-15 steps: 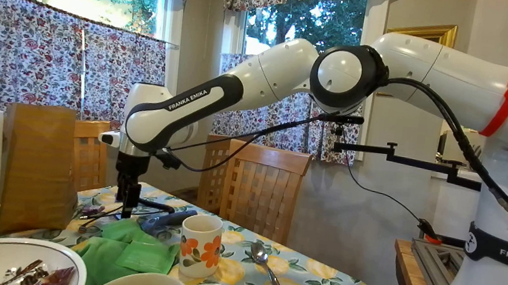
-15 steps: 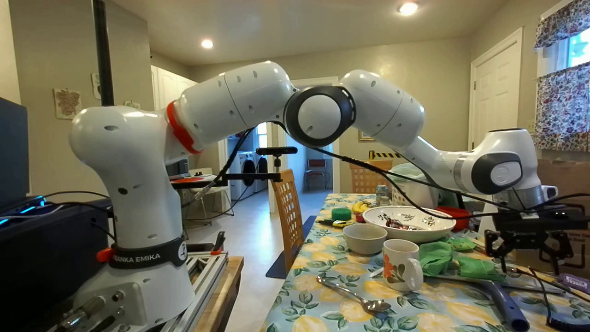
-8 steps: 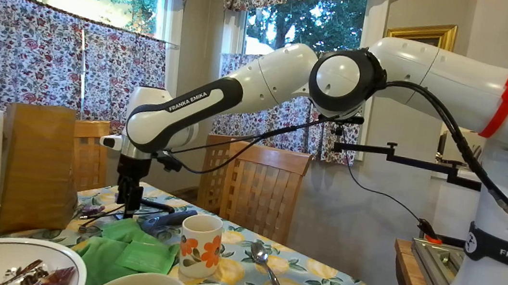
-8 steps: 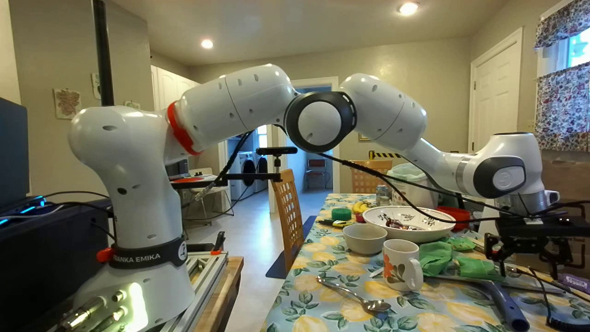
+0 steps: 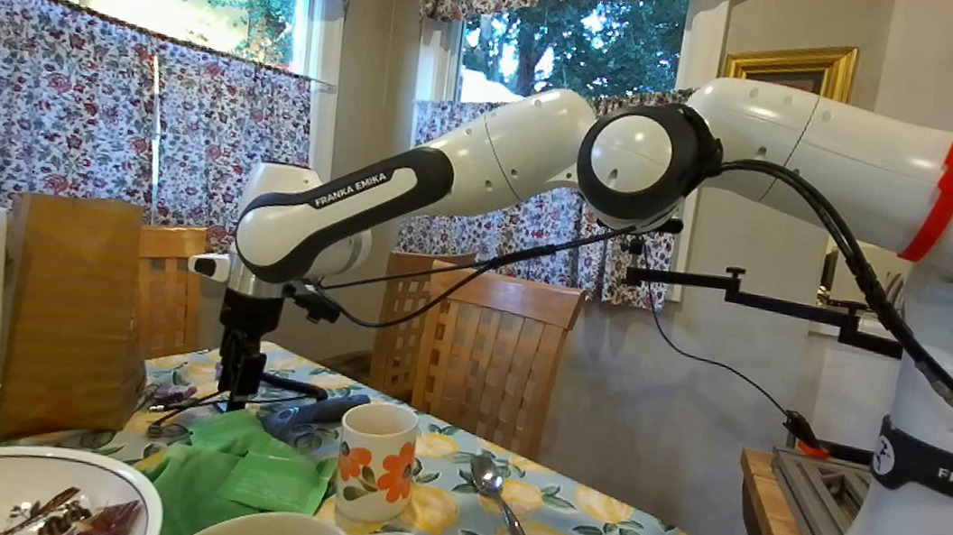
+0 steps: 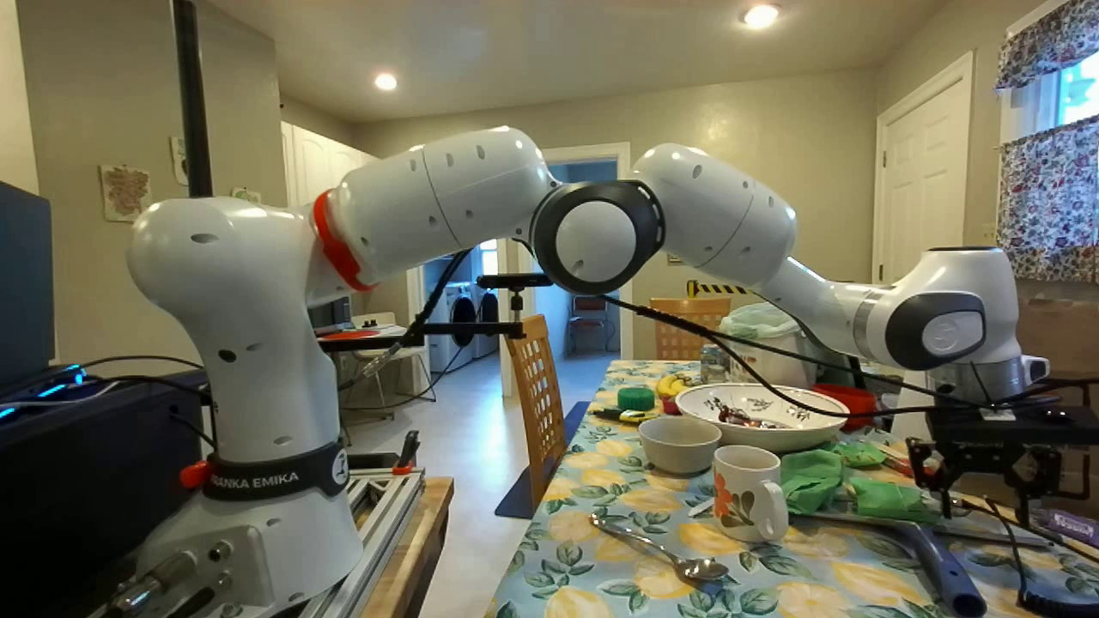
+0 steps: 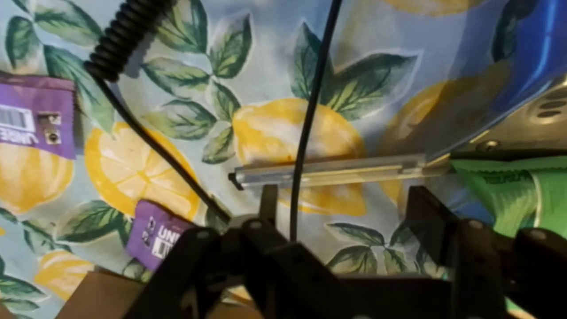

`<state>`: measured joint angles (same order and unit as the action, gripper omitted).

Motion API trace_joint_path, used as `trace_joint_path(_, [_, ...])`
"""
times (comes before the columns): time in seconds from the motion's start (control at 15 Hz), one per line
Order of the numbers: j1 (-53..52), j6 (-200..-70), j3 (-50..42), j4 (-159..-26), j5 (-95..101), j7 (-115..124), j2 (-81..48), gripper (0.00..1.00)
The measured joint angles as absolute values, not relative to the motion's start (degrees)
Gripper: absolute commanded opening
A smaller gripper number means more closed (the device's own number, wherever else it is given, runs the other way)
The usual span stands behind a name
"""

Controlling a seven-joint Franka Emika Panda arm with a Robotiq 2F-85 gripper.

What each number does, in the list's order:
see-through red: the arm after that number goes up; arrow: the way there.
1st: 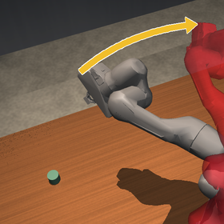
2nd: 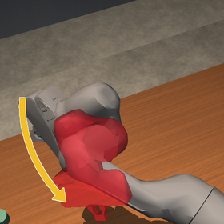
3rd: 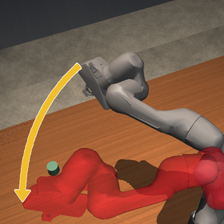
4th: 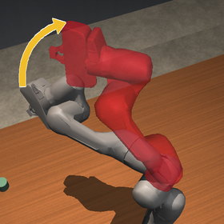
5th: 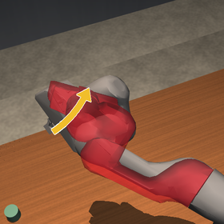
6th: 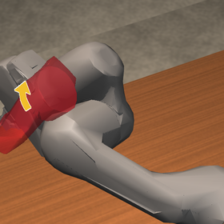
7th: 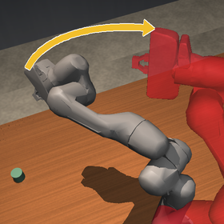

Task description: Put the cable on top of the green rag

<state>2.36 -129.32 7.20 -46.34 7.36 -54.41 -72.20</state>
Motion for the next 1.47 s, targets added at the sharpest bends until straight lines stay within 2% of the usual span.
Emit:
trace_joint_path(0.27, [2.5, -128.2, 7.4, -44.7, 5.8, -54.4, -73.6, 0.8])
trace_joint_path(0.33, [2.6, -127.9, 7.6, -44.2, 5.6, -54.5, -74.0, 0.82])
trace_joint_path(0.53, [2.8, -126.8, 7.7, -42.6, 5.2, -54.5, -75.1, 0.72])
trace_joint_path(0.8, [2.9, -125.3, 7.8, -40.4, 4.7, -54.5, -76.0, 0.47])
trace_joint_path(0.87, [2.9, -125.0, 7.8, -39.9, 4.6, -54.5, -76.2, 0.31])
trace_joint_path(1.13, [3.0, -124.7, 7.8, -37.9, 4.3, -54.5, -77.0, 0.01])
trace_joint_path(1.47, [3.1, -124.7, 8.4, -37.4, 4.2, -54.5, -77.4, 0.01])
